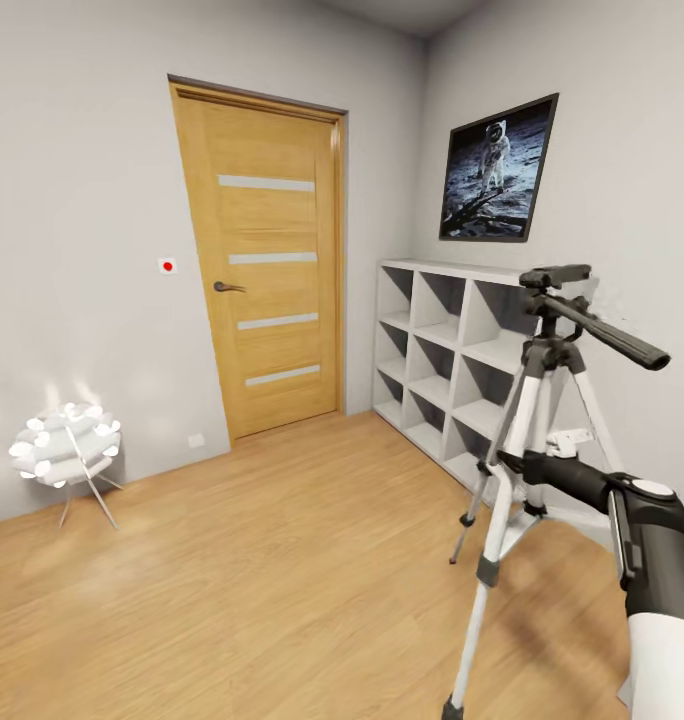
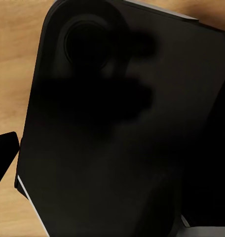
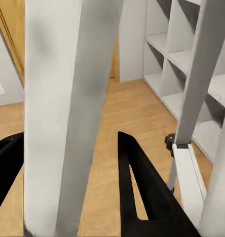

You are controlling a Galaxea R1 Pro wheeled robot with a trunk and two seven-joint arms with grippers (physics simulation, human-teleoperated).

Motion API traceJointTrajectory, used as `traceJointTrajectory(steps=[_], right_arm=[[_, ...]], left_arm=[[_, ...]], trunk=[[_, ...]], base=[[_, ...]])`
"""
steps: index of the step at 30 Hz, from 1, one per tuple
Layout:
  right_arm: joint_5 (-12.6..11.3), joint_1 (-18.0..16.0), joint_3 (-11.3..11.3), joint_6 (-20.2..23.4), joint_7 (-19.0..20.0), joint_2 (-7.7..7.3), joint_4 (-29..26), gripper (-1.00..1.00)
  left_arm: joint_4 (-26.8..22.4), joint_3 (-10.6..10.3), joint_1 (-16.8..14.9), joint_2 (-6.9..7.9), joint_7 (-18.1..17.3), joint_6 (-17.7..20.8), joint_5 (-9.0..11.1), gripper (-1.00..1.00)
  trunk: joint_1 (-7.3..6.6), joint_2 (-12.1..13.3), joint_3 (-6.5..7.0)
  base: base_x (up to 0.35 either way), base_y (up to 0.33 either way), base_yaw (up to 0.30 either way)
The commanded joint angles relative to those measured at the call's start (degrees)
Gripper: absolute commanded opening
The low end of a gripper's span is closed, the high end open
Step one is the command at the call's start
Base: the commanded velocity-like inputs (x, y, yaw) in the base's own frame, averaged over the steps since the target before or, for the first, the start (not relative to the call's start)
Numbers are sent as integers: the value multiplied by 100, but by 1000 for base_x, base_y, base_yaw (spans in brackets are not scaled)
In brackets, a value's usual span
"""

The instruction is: Attach the digital camera to the camera tripod in the bedroom.

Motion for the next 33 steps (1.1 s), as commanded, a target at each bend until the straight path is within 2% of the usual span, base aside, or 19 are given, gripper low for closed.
traceJointTrajectory(steps=[1,9,18,31,32,33], right_arm=[[-98,-9,-10,-45,36,3,48,-100],[-4,-9,-38,-619,-42,3,504,-100],[10,-9,-45,-735,-48,3,603,-100],[13,-9,-54,-910,-148,-31,1051,-100],[13,-9,-54,-951,-158,-37,1084,100],[10,-9,-54,-979,-164,-44,1104,100]], left_arm=[[-5,2,2,-1,-1,-8,27,100],[-5,4,2,-1,-1,-8,27,100],[-5,4,3,-1,-1,-8,27,100],[-5,5,1,-1,-1,-8,27,100],[-5,2,1,-1,-1,-8,27,100],[-5,4,2,0,-1,-8,27,100]], trunk=[[0,-4,-4],[0,-4,-4],[0,-4,-4],[0,-4,-4],[0,-4,-4],[0,-4,-4]], base=[[0,0,0],[0,0,0],[0,0,0],[0,0,0],[0,0,0],[0,0,0]])
